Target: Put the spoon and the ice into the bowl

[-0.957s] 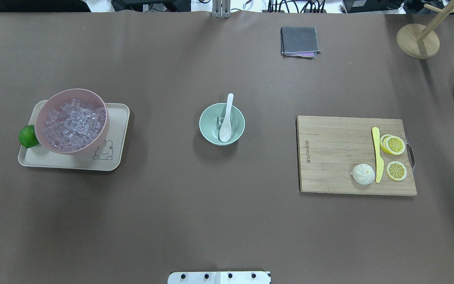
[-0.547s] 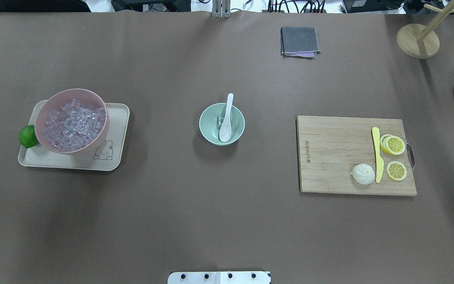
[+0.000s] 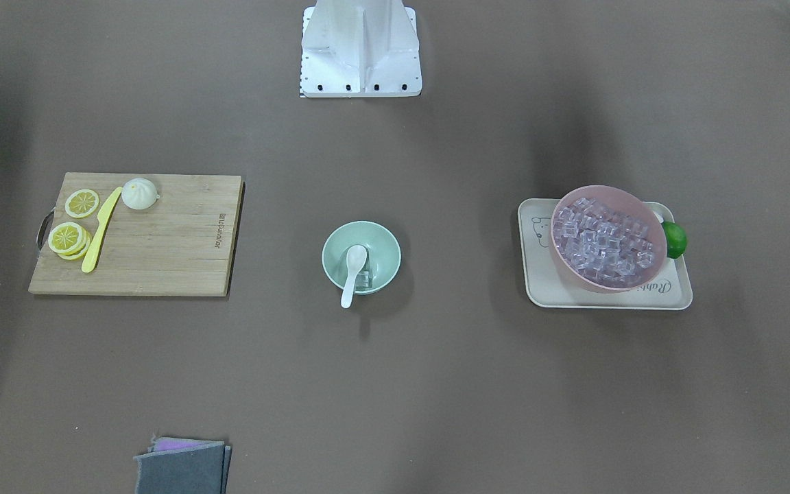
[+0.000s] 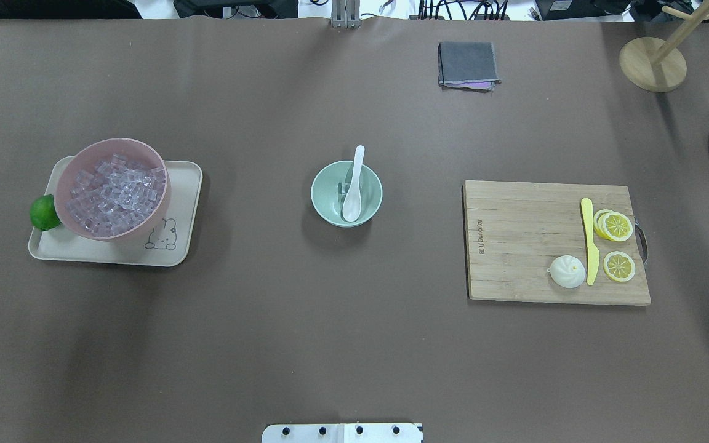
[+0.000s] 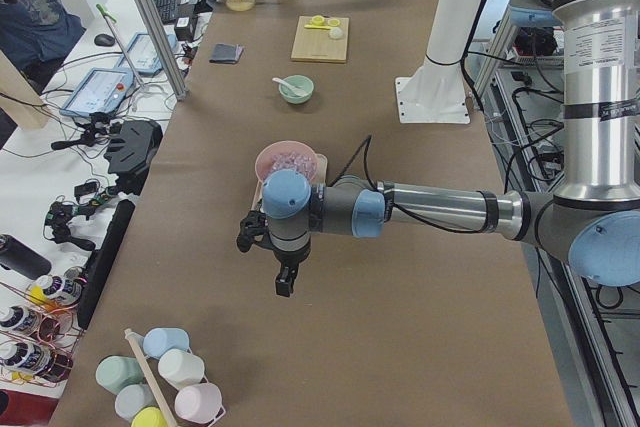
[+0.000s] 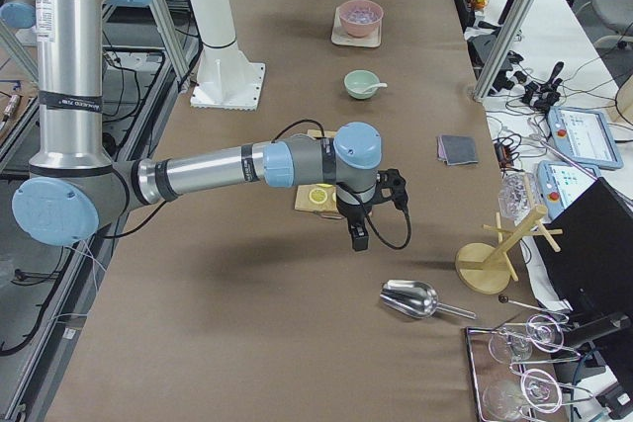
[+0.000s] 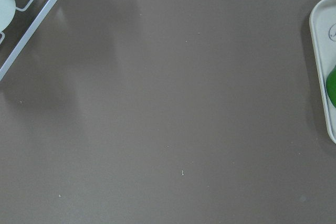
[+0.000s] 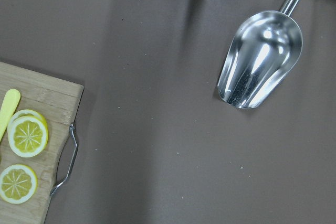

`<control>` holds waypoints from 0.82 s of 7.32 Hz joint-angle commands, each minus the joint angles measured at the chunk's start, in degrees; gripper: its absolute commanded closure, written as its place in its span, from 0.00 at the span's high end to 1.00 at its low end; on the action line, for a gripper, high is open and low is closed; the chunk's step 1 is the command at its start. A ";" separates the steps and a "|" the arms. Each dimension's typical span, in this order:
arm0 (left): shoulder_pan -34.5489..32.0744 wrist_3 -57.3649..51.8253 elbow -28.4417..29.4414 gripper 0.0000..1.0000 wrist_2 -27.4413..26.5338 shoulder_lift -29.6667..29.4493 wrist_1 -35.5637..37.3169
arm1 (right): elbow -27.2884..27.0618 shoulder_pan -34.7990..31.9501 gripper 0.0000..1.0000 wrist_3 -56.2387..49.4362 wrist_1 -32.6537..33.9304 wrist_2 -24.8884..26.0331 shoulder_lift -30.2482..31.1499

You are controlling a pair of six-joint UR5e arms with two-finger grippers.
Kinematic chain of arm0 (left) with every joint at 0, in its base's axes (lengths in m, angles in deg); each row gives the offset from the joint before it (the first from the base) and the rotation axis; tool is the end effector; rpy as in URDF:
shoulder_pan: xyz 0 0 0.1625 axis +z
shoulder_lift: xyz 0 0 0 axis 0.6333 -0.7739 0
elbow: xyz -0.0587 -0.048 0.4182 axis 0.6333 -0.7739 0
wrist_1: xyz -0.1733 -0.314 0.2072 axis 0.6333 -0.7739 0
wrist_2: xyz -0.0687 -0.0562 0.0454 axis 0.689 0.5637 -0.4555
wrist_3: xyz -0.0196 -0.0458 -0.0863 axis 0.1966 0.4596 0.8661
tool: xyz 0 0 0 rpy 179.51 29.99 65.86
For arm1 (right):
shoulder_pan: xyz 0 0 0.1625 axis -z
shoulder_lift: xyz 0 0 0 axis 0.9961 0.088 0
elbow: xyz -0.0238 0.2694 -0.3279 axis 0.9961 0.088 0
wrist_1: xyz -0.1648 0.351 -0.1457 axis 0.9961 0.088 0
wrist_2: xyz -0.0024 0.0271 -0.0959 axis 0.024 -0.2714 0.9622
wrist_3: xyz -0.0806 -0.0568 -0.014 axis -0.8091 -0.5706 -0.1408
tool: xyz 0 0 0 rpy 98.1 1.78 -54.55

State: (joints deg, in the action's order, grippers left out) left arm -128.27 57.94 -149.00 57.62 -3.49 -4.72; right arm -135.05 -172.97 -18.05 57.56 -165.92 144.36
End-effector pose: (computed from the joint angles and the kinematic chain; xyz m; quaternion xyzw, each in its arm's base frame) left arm -0.0557 -0.4467 0.6183 0.0596 0.3733 0.0917 0.9213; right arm 0.0471 -0.4640 0.5591 0.0731 -0.3779 -0.0902 0.9185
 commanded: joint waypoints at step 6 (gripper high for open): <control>-0.76 -0.45 -2.27 0.98 -0.04 0.42 -0.07 | -2.80 -7.25 1.00 -9.04 -0.25 0.25 8.68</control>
State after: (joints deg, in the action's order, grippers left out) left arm -128.97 57.69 -149.87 57.51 -3.40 -4.78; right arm -137.84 -179.64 -23.53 57.31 -166.06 151.37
